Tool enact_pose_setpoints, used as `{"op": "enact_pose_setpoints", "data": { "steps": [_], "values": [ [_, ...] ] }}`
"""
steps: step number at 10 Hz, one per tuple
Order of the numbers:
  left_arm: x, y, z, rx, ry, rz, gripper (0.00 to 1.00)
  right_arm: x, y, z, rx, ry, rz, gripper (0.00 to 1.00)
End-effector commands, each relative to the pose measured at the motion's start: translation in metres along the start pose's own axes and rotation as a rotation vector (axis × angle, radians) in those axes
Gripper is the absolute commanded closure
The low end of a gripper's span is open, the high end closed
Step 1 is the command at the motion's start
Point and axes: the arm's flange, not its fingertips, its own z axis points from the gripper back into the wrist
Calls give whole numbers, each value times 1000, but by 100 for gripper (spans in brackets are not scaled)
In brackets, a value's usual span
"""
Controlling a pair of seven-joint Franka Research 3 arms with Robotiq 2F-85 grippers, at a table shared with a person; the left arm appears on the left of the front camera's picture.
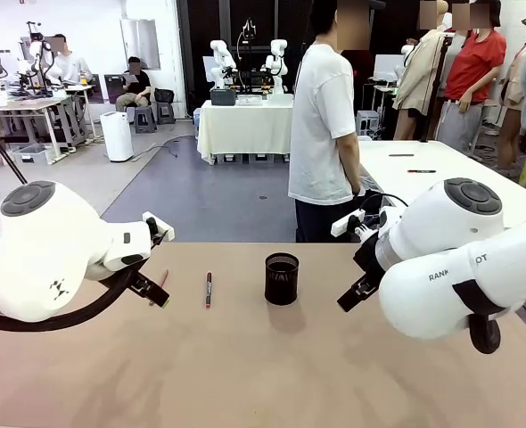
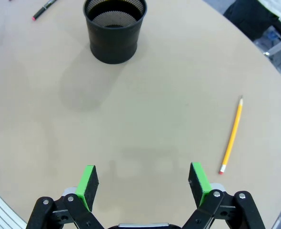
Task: Place the pens into the pen holder.
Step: Pick up a writing instrument from the table and place it into the Pen holder.
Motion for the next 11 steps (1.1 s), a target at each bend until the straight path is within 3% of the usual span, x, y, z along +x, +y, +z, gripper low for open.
{"op": "enact_pose_setpoints", "data": {
  "steps": [1,3,5,8,11],
  "values": [
    [-24,-2,26,-57,-92,-71,0,-1,-9,14,94,3,5,0],
    [-31,0,41,-83,-114,-139,0,3,-14,22,147,-8,10,0],
    [-46,-2,62,-114,-196,-253,0,16,-22,40,196,-10,23,0],
    [-86,-8,90,-130,-281,-411,0,36,-48,77,233,-64,36,0],
    [-113,-4,105,-120,-330,-421,0,45,-80,96,269,-129,7,0]
  ]
}}
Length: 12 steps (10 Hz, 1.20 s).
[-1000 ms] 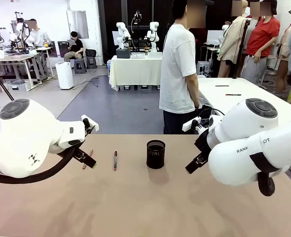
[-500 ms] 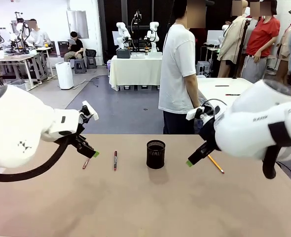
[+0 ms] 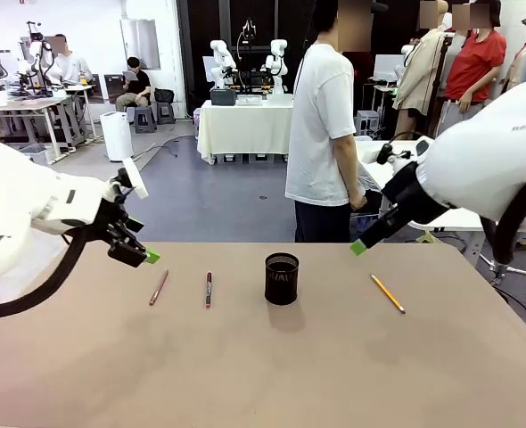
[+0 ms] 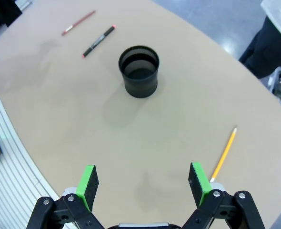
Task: Place the pens into the pen holder.
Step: Pick up a writing instrument from the table and place it into the Pen holder.
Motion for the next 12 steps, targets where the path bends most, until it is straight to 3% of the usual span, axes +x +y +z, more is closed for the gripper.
{"op": "enact_pose_setpoints", "data": {
  "steps": [1,2,3,11,12],
  "values": [
    [-97,-94,40,36,18,0,0,-4,-20,0,47,-42,3,0],
    [-96,-94,38,110,158,-6,0,-7,-25,2,66,-58,12,0],
    [-5,7,5,11,0,8,0,0,-9,5,8,-20,-10,0],
    [-1,4,7,24,14,-4,0,0,-8,5,-6,-18,6,0],
    [7,6,21,10,46,-12,0,4,-28,28,118,-19,-56,0]
  ]
}}
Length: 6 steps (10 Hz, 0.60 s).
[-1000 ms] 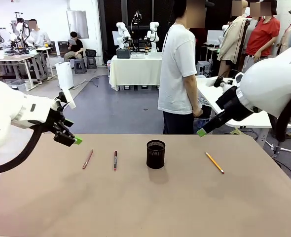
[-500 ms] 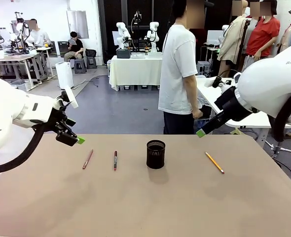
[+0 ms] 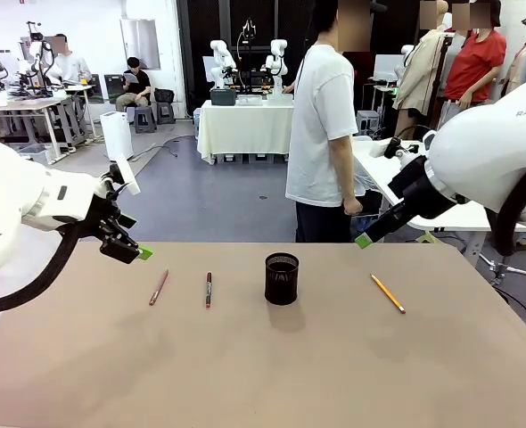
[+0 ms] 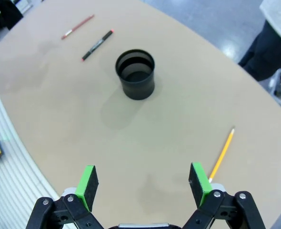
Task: Place the pens into the pen holder.
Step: Pick up a writing instrument from the table and place it into the Pen holder.
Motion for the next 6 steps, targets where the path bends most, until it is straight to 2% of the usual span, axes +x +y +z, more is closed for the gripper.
{"op": "enact_pose_setpoints", "data": {
  "steps": [1,4,6],
  "values": [
    [12,8,25,-59,33,-12,0,8,-31,30,83,-43,-23,0],
    [14,46,52,-138,-16,29,0,14,-75,60,123,-61,1,0],
    [4,82,66,-197,-64,119,0,16,-100,79,117,-73,49,0]
  ]
}}
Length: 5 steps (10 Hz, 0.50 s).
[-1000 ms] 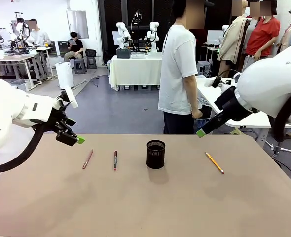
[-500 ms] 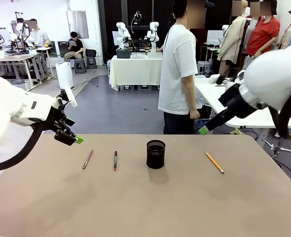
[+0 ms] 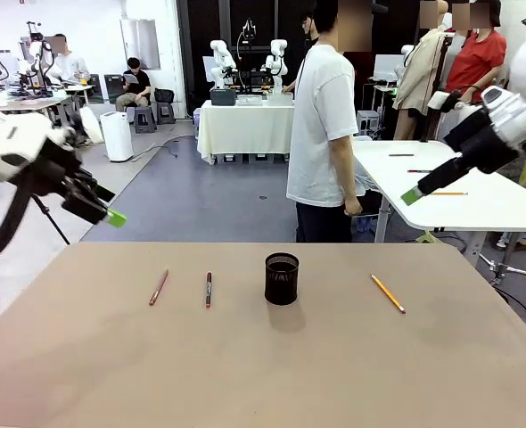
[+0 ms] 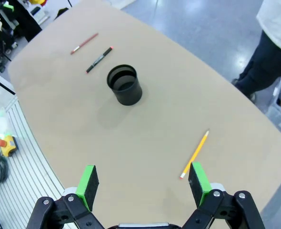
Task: Place the pens into the pen holder.
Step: Pick up a writing instrument from the table and place it into the Pen holder.
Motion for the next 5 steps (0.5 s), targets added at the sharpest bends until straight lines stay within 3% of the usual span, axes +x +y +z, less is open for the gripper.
{"op": "enact_pose_setpoints", "data": {
  "steps": [1,5],
  "values": [
    [-10,36,8,-46,-32,31,0,4,-24,7,37,-24,77,0],
    [-33,81,30,-12,-30,-45,0,-3,-58,26,46,-26,178,0]
  ]
}}
